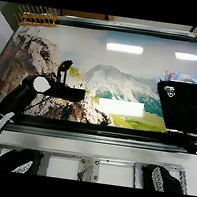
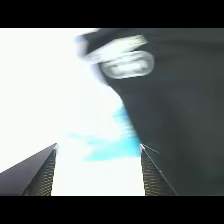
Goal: Fold the clothes and pants, and hang the long-sleeved shirts on hangers.
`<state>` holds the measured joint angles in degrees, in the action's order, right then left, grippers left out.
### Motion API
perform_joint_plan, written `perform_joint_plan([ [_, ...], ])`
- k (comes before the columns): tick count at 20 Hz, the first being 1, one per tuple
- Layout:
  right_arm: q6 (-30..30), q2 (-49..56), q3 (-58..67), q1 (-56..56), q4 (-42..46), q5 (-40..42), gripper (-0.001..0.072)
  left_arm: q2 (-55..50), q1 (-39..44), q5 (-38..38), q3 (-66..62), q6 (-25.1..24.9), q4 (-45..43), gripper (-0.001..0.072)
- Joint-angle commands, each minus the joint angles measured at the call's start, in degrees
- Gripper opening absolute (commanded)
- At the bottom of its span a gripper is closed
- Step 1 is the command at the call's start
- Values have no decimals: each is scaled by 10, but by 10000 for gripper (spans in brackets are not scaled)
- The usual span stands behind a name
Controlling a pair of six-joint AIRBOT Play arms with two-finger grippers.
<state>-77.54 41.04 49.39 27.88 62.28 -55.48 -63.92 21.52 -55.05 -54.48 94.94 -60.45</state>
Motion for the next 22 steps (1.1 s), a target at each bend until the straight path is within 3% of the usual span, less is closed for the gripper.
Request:
perform_joint_plan([
  [1,13,-3,-20,-176,-68,-22,547,0,0,0,0,0,0,11],
  [3,13,2,-33,-254,-67,-19,544,0,0,0,0,0,0,11],
  [4,13,7,-34,-277,-64,-20,497,0,0,0,0,0,0,10],
  [5,13,11,-34,-294,-64,-20,370,0,0,0,0,0,0,11],
  [7,13,19,-34,-309,-64,-20,48,0,0,0,0,0,1,11],
  [22,13,22,-34,-309,-66,-20,27,0,0,0,0,0,2,11],
])
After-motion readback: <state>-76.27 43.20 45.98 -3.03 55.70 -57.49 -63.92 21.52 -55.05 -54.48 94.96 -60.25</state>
